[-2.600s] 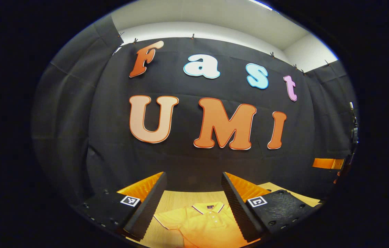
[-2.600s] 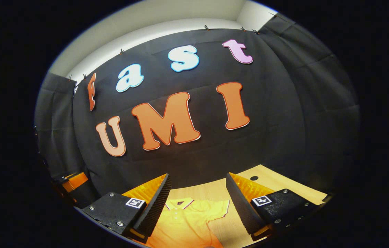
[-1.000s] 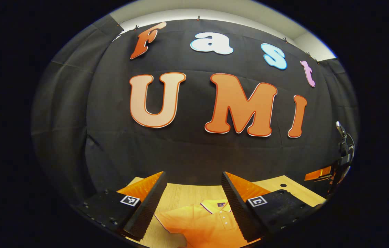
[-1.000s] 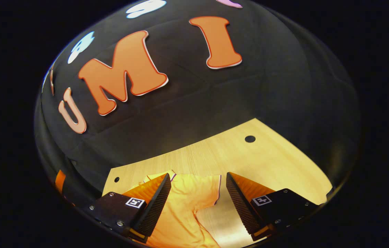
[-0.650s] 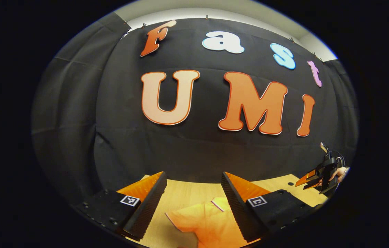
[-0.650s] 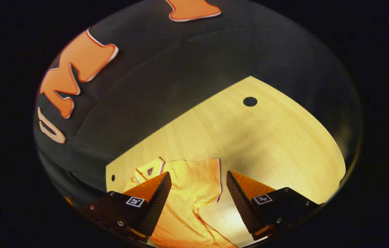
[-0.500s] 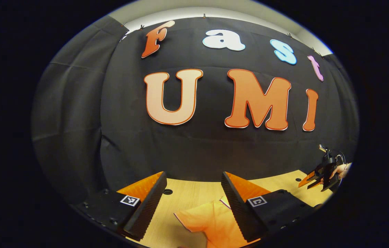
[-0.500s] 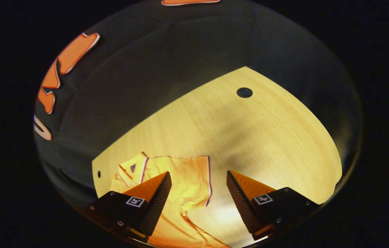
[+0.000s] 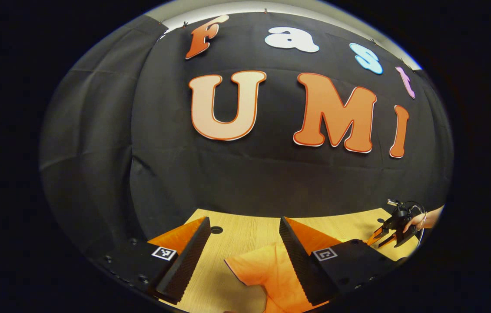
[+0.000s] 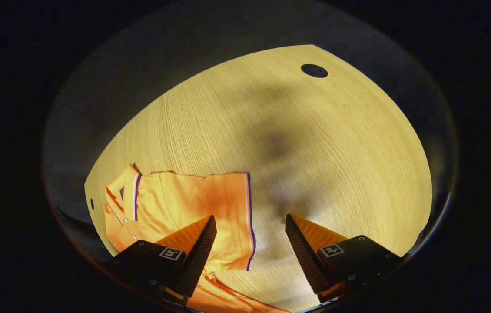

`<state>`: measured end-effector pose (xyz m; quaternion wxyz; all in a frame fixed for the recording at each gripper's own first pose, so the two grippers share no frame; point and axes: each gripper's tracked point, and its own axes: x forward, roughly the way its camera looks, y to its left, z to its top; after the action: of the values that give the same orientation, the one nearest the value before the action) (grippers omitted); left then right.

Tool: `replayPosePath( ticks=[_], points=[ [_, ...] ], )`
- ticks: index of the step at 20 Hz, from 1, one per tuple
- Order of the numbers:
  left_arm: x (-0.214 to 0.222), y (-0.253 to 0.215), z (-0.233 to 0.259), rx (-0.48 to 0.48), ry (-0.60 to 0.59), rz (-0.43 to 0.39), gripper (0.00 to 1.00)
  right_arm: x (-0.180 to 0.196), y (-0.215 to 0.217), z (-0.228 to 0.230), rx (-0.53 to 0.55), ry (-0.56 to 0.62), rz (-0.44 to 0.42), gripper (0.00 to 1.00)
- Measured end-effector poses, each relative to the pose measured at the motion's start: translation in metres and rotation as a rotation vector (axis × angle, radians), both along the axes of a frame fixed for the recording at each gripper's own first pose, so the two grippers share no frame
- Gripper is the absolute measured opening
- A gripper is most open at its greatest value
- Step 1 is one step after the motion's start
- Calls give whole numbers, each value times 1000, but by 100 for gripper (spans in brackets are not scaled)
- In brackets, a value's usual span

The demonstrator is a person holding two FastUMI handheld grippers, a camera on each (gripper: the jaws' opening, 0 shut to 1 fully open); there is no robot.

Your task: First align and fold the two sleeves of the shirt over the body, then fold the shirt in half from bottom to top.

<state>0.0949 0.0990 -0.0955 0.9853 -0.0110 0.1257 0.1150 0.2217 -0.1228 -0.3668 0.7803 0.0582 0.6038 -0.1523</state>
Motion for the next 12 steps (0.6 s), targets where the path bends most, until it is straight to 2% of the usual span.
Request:
replayPosePath(
  ticks=[2, 6, 7, 9, 12],
  points=[
    [-1, 5, -5, -7, 13, 13, 98, -6, -2, -9, -35, 36, 7, 97],
    [-5, 11, -10, -11, 23, 20, 98, -1, -9, -10, -107, 26, 19, 90],
    [-5, 12, -12, -15, 25, 23, 98, -2, -11, -10, -132, 28, 30, 84],
    [-6, 12, -12, -23, 28, 22, 98, 0, -8, -10, -147, 17, 60, 78],
    [-7, 12, -15, -22, 34, 16, 98, -2, -1, -12, -144, 21, 55, 62]
  ],
)
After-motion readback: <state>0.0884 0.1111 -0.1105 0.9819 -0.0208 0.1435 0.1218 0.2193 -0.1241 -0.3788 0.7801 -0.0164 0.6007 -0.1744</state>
